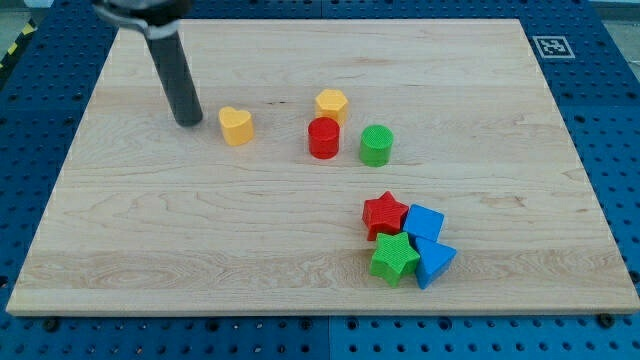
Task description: Slide the yellow hexagon to the green circle
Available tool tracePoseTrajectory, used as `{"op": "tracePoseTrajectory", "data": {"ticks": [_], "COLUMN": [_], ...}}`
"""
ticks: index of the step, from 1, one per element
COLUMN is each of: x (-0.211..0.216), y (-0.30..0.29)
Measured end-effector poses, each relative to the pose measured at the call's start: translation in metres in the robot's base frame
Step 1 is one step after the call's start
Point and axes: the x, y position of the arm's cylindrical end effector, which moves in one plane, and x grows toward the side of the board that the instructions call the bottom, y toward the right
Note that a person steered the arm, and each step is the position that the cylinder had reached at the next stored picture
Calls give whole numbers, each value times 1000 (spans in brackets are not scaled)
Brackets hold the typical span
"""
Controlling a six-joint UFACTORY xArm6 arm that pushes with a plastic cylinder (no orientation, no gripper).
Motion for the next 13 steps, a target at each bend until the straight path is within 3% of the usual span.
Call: {"op": "tracePoseTrajectory", "data": {"ticks": [1,2,4,6,9,10,12,13], "x": [1,-31,-22,-80,-40,-49,-63,-54], "y": [65,126,101,115,240,232,154,164]}}
